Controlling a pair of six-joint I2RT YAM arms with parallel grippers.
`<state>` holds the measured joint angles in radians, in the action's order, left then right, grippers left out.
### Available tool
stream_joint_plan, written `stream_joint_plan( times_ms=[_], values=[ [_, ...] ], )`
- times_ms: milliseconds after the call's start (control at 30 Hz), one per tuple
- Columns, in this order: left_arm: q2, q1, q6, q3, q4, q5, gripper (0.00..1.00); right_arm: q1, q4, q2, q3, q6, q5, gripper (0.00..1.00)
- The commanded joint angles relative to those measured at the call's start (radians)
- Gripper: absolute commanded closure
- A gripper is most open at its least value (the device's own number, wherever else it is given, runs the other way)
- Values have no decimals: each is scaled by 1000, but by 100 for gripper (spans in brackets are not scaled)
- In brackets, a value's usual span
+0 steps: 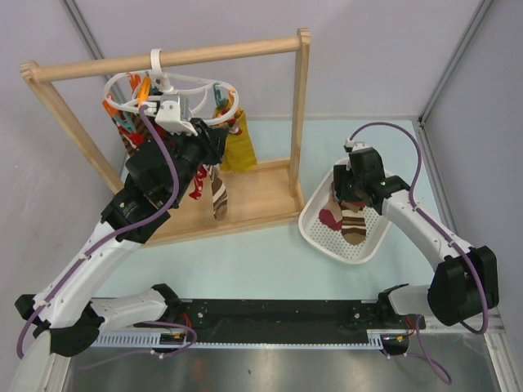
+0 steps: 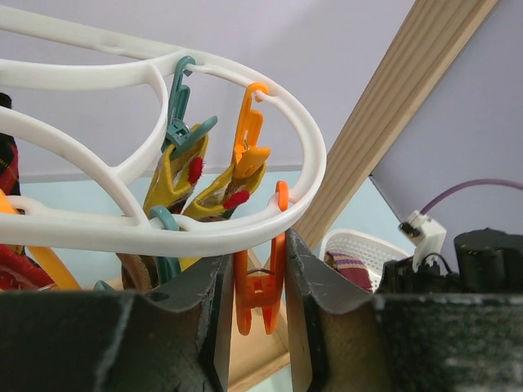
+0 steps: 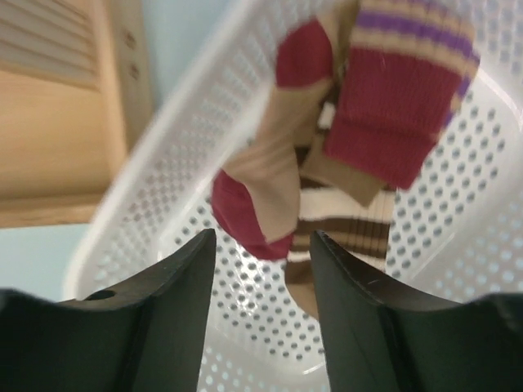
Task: Clip the socks to the hanger
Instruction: Adjust the sock in the bin.
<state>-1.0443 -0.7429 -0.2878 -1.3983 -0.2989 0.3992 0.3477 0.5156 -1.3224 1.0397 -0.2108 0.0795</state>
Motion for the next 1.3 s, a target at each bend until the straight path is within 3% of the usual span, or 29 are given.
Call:
stream_joint_plan(
  times_ms=[0,200,900,1000,1100,1133,1167,1267],
  values=[
    [20,7,-8,5,35,-3,100,-47,31,15,-85,-21,-6,50],
    [26,5,-5,8,35,-3,100,-108,-20,-11,-153,-38,-43,57],
    [30,7,-1,9,27,-3,100,-138,-49,-208,-234,-21,-9,60],
    [30,7,-2,9,27,-3,100,-133,-51,-219,-234,-15,0,66],
    [30,5,-2,9,26,-5,100,-128,-42,-181,-233,-15,-7,82],
    [32,5,-2,7,24,-5,100,-127,-42,-163,-233,-18,-9,93],
    [30,5,-2,7,24,-5,100,-128,-37,-141,-233,-19,-9,97],
    [32,5,1,2,24,-3,100,-128,-25,-20,-208,-21,-14,100]
  ],
)
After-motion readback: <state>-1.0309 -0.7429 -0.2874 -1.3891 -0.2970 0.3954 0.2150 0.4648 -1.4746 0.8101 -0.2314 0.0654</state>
